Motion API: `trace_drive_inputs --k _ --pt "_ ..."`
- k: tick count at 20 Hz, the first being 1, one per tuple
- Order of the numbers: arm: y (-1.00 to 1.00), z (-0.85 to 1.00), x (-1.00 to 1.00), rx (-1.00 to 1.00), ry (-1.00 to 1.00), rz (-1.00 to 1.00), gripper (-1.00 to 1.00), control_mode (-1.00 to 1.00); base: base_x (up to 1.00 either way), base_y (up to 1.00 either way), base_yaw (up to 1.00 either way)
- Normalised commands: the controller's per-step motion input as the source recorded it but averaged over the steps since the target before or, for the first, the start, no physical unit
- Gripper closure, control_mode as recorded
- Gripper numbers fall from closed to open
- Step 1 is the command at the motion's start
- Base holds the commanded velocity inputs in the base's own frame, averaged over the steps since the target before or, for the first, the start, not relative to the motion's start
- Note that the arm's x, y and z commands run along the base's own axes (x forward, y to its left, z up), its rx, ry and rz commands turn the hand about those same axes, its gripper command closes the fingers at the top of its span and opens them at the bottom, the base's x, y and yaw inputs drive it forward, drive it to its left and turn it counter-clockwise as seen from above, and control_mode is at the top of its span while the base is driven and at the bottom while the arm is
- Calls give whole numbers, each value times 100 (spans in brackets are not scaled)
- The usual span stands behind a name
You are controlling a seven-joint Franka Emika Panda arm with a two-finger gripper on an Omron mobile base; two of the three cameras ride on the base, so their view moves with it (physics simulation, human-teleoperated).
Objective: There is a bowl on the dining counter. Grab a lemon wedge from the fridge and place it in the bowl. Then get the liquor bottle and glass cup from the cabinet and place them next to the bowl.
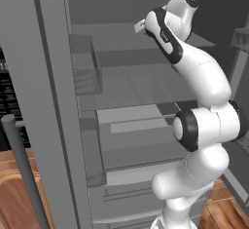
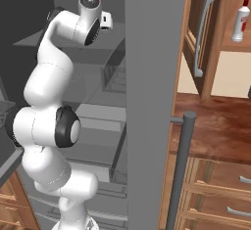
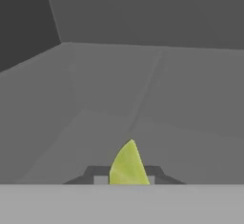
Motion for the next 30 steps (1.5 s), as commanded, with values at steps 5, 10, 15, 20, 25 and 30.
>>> trace_drive_inputs --k 5,10,15,20,25,30 --pt "24 45 -67 0 0 0 100 -100 0 0 0" --pt "29 33 -100 0 -1 0 100 -100 0 0 0" --pt "30 0 -100 0 -1 0 100 -100 0 0 0" --pt "23 -12 -100 -1 -1 -1 100 -100 0 0 0" --pt "14 -34 -92 -3 0 -5 100 -100 0 0 0" --pt "0 -39 -56 -3 2 -7 100 -100 0 0 0"
